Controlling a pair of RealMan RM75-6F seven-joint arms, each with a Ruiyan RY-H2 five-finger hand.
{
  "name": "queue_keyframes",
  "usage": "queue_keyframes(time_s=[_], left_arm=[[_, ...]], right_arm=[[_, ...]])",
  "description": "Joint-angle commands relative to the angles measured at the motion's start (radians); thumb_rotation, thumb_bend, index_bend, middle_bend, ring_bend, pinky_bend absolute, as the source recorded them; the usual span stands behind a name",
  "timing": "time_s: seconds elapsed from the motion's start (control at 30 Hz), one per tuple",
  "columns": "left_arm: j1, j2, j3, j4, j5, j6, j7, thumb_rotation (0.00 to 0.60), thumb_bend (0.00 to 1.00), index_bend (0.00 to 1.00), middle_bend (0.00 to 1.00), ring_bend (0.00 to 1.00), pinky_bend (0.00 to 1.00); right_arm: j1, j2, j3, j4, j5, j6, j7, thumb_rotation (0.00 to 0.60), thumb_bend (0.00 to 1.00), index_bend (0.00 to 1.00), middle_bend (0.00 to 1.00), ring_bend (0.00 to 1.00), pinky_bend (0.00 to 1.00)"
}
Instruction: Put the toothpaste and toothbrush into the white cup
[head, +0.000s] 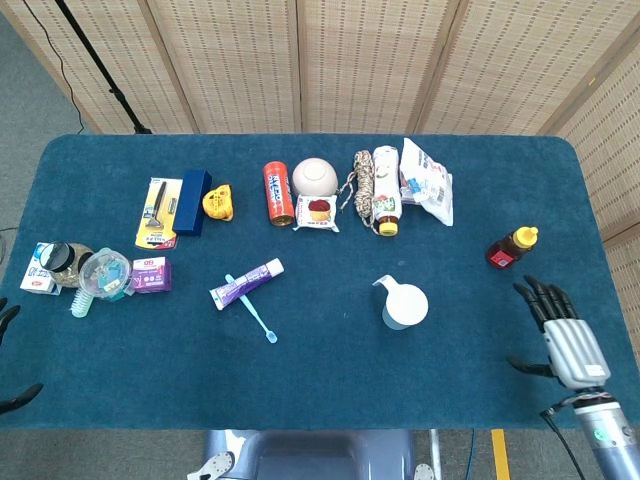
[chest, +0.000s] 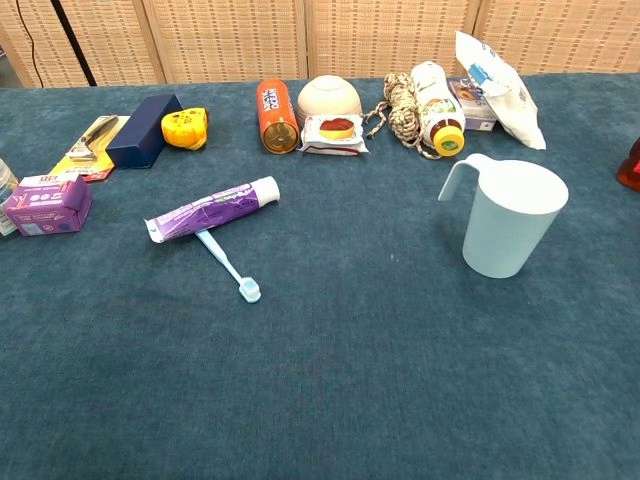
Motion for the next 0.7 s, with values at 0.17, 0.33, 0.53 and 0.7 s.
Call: queue_keyframes(time_s=[0.17, 0.33, 0.53, 0.7], left_arm=[[-0.005, 0.005, -0.005, -0.002, -0.015, -0.01, -0.008, 0.6, 0.0, 0.0, 0.0, 0.0, 0.0], [-0.003, 0.007, -0.005, 0.002, -0.018, -0.011, -0.016, 0.6, 0.0, 0.0, 0.0, 0.0, 0.0], [-0.002, 0.008, -0.007, 0.003, -0.024, -0.011, -0.024, 0.6, 0.0, 0.0, 0.0, 0.0, 0.0], [-0.002, 0.009, -0.008, 0.003, -0.027, -0.013, -0.025, 0.6, 0.0, 0.0, 0.0, 0.0, 0.0]], right_arm=[[0.109, -0.091, 0.035, -0.023, 0.042, -0.145, -0.072, 0.6, 0.0, 0.0, 0.0, 0.0, 0.0], [0.145, -0.138, 0.053, -0.041, 0.099, -0.199, -0.128, 0.6, 0.0, 0.0, 0.0, 0.0, 0.0], [0.182, -0.207, 0.078, -0.027, 0.163, -0.235, -0.188, 0.6, 0.0, 0.0, 0.0, 0.0, 0.0], [0.207, -0.239, 0.087, -0.023, 0.202, -0.264, -0.215, 0.6, 0.0, 0.0, 0.0, 0.0, 0.0]])
